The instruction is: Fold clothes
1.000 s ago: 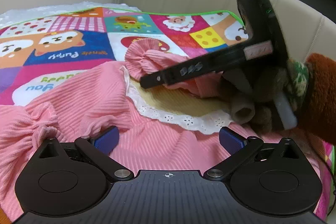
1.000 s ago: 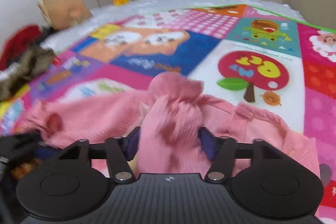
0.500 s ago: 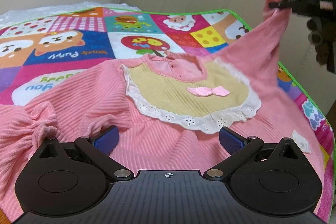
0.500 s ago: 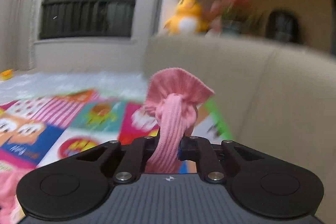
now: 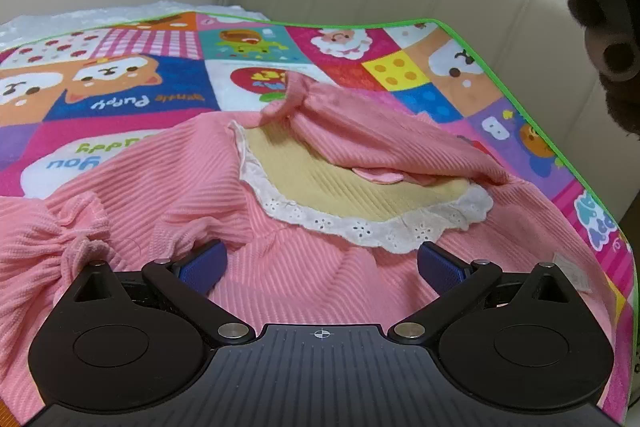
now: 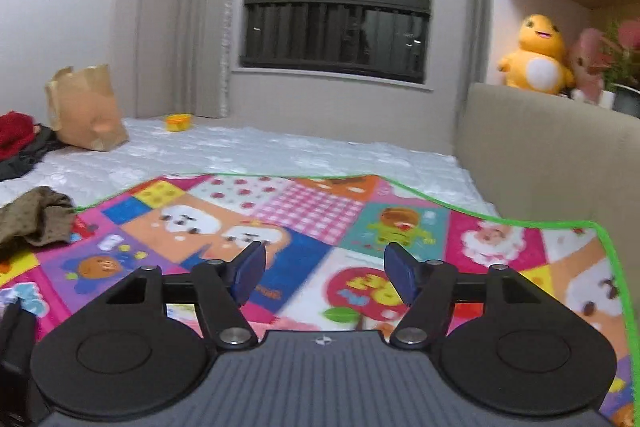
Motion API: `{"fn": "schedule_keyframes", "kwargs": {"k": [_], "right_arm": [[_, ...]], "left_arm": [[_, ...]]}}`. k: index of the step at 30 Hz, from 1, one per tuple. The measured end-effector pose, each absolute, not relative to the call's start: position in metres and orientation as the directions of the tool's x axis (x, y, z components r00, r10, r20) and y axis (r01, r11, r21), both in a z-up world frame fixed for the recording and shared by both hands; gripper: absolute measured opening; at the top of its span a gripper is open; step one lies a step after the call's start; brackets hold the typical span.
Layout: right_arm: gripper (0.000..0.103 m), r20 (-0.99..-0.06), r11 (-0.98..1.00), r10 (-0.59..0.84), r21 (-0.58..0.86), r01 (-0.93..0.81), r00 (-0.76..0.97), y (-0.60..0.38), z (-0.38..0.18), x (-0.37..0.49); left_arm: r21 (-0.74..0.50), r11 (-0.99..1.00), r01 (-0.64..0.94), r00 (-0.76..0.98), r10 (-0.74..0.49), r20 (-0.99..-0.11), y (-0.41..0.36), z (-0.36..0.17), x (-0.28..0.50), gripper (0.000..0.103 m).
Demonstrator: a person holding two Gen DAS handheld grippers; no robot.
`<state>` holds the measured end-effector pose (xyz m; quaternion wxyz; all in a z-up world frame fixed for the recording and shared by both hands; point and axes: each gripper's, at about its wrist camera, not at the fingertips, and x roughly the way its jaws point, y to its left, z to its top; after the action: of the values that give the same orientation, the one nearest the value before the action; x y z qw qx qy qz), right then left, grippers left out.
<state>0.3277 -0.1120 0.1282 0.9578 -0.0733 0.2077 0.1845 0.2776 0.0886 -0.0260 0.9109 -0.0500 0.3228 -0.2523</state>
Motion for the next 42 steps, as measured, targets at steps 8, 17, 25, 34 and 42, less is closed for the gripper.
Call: {"fn": "schedule_keyframes", "kwargs": {"k": [8,17,25,34,42], "right_arm": [[0.053,-0.563,0.875,0.353,-0.085,-0.477,0.747,-0.112,0.060,0.374],[0.010,-0.662,0.828,0.428,0.015,-0.560,0.615,-0.093,0.013,0.404],[0.007,-0.451,0.915,0.287,-0.132,-0.382,0.845,-0.102,0.084,0.366],[0.034,-0.551,0.755,0.613,0.198,-0.625,0.566,-0.065,0.083,0.357],[0.055,-0.717,0.622,0.604,0.151,-0.768,0.348,-0.005,0.087,0.348]], "left_arm": [[-0.252,0.867,0.429,0.662,-0.492,-0.565,0.089,-0.026,0.277,0.103],[-0.265,0.862,0.431,0.658,-0.502,-0.562,0.090,-0.026,0.279,0.103],[-0.342,0.824,0.452,0.685,-0.566,-0.459,0.106,0.004,0.268,0.103],[-0.392,0.809,0.439,0.693,-0.582,-0.426,0.110,0.024,0.255,0.103],[-0.125,0.704,0.699,0.524,-0.624,-0.579,0.002,-0.008,0.215,0.103]]}}
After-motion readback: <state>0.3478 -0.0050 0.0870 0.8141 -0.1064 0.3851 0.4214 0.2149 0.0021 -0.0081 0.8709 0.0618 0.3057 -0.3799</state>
